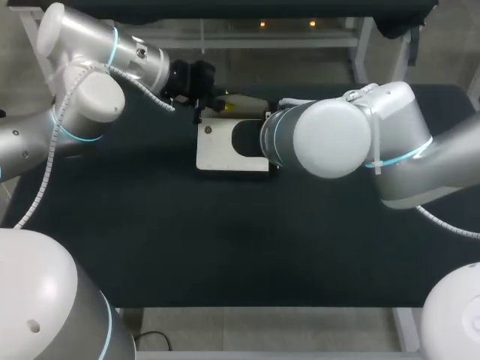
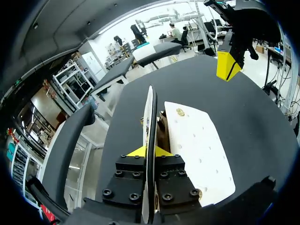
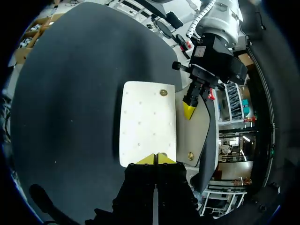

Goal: Pick up the bag, open it, inspect its contents, close it, and place it on the opposite side

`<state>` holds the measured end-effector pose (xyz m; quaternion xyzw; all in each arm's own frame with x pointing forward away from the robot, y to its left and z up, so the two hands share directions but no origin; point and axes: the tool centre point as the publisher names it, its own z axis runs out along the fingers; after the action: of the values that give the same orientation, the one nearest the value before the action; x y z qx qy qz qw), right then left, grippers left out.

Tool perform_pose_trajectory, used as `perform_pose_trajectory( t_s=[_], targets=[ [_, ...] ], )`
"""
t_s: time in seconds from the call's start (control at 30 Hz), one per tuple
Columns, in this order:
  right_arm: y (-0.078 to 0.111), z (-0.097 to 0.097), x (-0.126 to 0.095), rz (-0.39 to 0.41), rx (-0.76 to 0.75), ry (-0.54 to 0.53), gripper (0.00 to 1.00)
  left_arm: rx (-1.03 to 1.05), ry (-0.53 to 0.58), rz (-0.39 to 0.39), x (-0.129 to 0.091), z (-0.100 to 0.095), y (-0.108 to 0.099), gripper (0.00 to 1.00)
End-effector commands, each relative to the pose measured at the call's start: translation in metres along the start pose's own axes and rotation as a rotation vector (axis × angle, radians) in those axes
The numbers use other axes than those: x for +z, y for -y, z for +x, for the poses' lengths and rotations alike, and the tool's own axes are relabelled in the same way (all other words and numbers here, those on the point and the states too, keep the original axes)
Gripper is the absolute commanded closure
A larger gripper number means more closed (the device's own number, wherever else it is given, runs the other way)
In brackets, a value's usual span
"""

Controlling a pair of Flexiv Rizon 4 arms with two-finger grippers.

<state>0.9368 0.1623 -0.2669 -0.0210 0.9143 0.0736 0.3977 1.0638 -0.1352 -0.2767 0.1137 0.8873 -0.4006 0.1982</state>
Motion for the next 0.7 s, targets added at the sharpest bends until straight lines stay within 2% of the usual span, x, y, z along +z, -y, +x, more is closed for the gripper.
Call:
perform_pose_trajectory(
  t_s=[0.03, 0.47, 0.7],
  targets=[
    [-0.001, -0.001, 0.004, -0.002, -0.002, -0.003, 1.0, 0.003, 0.021, -0.004, 0.003, 0.006, -0.004, 1.0],
    [-0.001, -0.001, 0.004, -0.002, -0.002, -0.003, 1.0, 0.003, 0.021, -0.004, 0.003, 0.006, -0.004, 1.0],
    [-0.005, 0.015, 0.008, 0.01, 0.01, 0.035, 1.0, 0.035, 0.08, -0.016, 0.013, -0.014, -0.018, 1.0]
  ],
)
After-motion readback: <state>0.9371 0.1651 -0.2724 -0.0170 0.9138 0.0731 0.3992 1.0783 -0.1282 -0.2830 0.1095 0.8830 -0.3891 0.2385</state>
